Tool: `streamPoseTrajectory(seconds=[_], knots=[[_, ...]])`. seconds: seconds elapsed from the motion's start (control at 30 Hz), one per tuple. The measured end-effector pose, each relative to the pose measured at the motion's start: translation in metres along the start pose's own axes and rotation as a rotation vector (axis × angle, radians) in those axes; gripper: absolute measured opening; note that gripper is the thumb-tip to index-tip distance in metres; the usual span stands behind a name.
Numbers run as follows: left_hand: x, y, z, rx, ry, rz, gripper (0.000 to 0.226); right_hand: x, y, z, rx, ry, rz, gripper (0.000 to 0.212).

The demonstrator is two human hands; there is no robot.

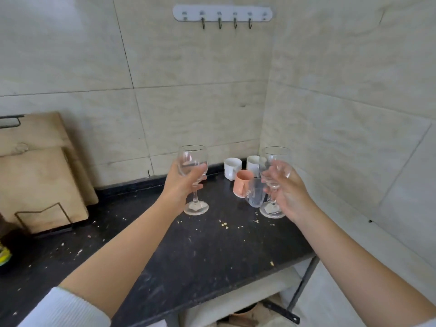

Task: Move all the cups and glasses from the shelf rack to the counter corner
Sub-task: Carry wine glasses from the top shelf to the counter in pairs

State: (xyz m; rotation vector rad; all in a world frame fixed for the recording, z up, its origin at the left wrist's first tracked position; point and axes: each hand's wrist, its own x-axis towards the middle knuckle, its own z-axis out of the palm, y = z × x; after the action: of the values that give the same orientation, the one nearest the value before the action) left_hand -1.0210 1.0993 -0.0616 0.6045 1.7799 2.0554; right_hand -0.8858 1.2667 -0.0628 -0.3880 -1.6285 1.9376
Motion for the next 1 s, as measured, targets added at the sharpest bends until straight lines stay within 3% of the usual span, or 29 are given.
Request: streamPoseTrajectory(seconds=[0.13,0.3,0.5,0.77,1.0], knots=[[0.062,-0.025,-0.004,0.142,0.046,-0.014,0.042,0.063,0.029,0.000,-0.213,0.021,0.068,0.019],[0.149,-0.067,-0.015,0.336,0.074,-0.052,0.044,0.139,0.075,0.006,-0.448,0.015,0.031,0.045],[0.237,-0.111,-0.027,0.489,0.056,-0.087,0.074,0.226,0.129,0.016,-0.670,0.037,0.123,0.059],[0.335,-0.174,-0.014,0.761,0.010,-0.154,0.069,0.308,0.195,0.015,-0.905,-0.044,0.207,0.068],[0.388,-0.223,0.009,0.764,-0.005,-0.216,0.062,0.357,0.234,0.011,-0.979,-0.111,0.260,0.068]])
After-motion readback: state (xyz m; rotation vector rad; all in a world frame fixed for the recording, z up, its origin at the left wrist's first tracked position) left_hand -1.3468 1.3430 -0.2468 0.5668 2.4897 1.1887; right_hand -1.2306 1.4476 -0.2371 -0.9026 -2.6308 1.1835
